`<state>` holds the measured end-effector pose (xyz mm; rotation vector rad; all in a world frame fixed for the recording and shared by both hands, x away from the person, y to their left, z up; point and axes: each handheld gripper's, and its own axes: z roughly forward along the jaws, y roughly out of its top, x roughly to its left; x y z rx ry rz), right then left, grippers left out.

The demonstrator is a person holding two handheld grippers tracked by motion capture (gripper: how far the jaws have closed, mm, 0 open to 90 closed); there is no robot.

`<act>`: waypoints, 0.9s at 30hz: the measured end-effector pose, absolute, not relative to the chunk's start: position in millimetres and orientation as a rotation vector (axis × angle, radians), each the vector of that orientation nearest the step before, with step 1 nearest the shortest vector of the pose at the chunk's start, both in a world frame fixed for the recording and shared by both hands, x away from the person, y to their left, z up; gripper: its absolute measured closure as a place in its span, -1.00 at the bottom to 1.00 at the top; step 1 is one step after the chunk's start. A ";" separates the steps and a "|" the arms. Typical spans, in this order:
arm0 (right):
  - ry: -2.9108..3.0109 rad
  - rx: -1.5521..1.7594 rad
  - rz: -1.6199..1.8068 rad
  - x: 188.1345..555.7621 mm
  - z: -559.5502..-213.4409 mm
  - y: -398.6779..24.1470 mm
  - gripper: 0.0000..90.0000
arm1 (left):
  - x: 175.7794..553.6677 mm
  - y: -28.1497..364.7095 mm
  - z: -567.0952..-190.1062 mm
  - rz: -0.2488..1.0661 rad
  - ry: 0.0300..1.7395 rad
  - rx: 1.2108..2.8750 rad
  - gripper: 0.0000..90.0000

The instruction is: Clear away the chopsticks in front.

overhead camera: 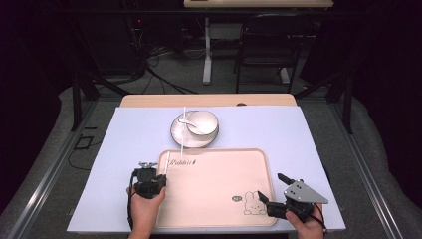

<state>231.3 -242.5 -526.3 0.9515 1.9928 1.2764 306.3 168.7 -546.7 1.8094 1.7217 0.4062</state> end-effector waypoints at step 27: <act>1.984 0.953 1.266 230.4 -526.0 -243.1 -0.68 | 328.6 178.5 -513.6 0.464 1.553 1.782 0.11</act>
